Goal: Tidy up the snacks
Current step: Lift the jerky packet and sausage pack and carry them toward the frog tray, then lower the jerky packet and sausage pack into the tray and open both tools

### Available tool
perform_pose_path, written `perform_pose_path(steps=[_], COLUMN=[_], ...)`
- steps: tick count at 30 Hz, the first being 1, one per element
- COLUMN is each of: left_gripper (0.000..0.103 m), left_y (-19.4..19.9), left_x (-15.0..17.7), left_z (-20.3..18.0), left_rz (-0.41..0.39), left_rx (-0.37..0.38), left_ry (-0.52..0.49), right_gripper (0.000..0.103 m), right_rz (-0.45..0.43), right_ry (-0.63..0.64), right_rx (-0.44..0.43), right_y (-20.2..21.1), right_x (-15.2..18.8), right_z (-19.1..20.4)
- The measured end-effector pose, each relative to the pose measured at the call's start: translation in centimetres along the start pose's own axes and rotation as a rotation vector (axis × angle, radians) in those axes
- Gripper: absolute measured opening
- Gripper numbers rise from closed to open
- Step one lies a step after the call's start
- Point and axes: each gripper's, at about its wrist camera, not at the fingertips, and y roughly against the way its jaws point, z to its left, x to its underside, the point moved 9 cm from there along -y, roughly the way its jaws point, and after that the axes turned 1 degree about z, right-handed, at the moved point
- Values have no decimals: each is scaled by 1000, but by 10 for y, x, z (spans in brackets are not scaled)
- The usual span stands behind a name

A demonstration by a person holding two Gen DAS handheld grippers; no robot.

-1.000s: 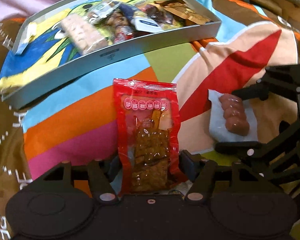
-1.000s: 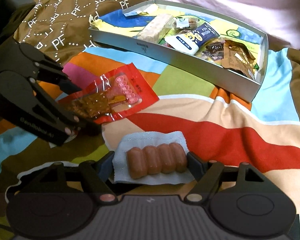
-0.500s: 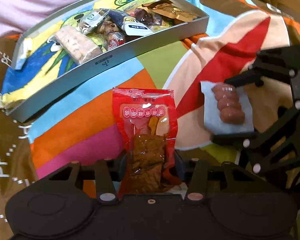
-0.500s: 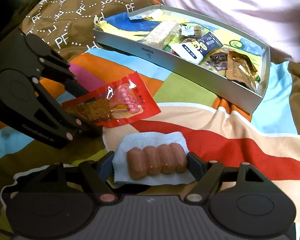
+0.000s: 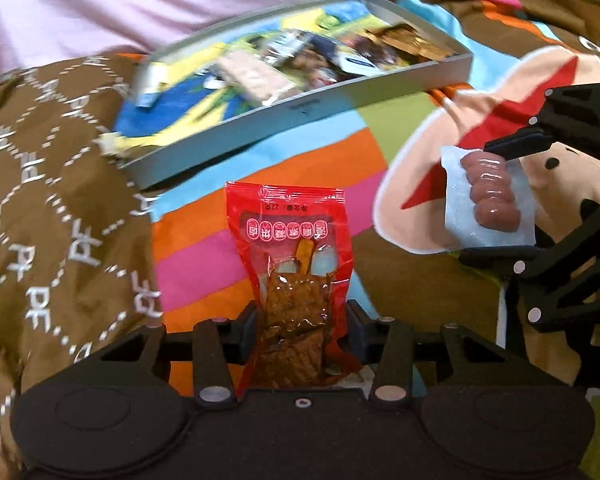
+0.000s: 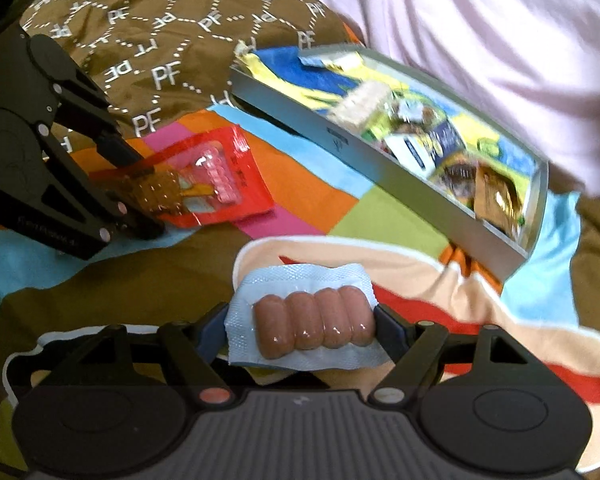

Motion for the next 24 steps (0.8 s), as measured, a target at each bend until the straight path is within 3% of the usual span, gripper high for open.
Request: perform_pose_path(steps=[10, 24], left_gripper=[46, 46], left_y=[19, 18], left_x=[-19, -97], left_z=[29, 66], left_rz=[-145, -240], left_rx=[-80, -146], left_ry=[179, 254], right_gripper=[80, 80], right_rz=[-139, -362], right_ry=[73, -114], right_rx=[91, 260], right_y=[7, 8], right_x=[-25, -72], right_z=[9, -43])
